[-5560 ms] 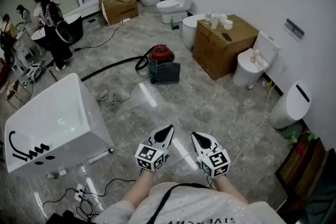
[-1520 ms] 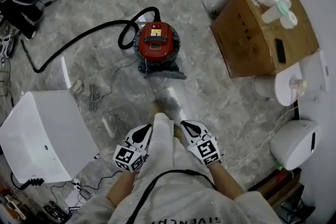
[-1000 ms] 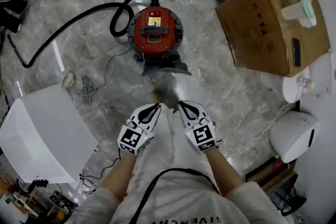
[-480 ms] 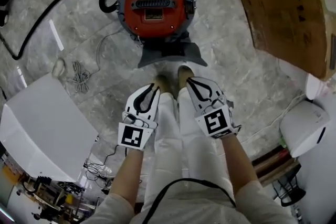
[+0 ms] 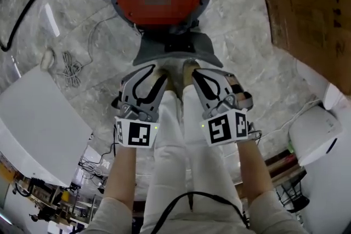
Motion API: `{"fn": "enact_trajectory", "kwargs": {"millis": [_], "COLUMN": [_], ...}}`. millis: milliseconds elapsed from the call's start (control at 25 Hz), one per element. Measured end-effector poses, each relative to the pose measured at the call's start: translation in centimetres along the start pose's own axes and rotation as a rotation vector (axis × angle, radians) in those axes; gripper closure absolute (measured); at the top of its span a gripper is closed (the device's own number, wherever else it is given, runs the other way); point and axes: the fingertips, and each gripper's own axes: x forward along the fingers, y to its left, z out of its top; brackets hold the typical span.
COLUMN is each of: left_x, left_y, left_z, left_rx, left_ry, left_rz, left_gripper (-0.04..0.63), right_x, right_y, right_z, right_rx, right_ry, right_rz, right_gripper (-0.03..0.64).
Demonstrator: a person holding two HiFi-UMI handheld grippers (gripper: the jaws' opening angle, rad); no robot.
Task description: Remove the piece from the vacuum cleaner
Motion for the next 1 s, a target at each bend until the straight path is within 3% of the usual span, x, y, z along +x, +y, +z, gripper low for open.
{"fn": "enact_trajectory", "kwargs": {"millis": [280, 440, 600, 720, 840, 1000], "left_x": [3.9, 5.1, 5.6, 5.9, 6.2, 7.5], "left_y": [-0.5, 0.5, -0.5, -0.8, -1.5, -1.5], "left_z": [-0.7, -1.3, -3.6, -5.9, -6.8, -7.1], "left_rx": [0.206, 0.260, 0.283, 0.367, 0.393, 0.442], "left_ry": [0.073, 0.128, 0.229, 0.324, 0.350, 0.355], "left_rz": [-0.104, -0.119, -0.267, -0.346, -0.409, -0.374], "left_gripper": [0.388, 0.348, 0.273, 0.250, 0.249, 0.250], "right_x": [0.6, 2.4, 3.8, 4.8, 5.5, 6.2], "right_y": [-2.9, -3.8, -3.8, -3.8, -3.8, -3.5], "right_z": [0.2, -2.1, -3.8, -4.6, -4.7, -4.2], "right_rx": [-0.019, -0.024, -0.001, -0.064, -0.133, -0.269], "right_ry": [0.006, 0.101, 0.167, 0.204, 0.208, 0.193], "right_rz": [-0.060, -0.024, 0.046, 0.085, 0.108, 0.115], "right_gripper": [0.590, 0.456, 0.407, 0.390, 0.388, 0.390]}}
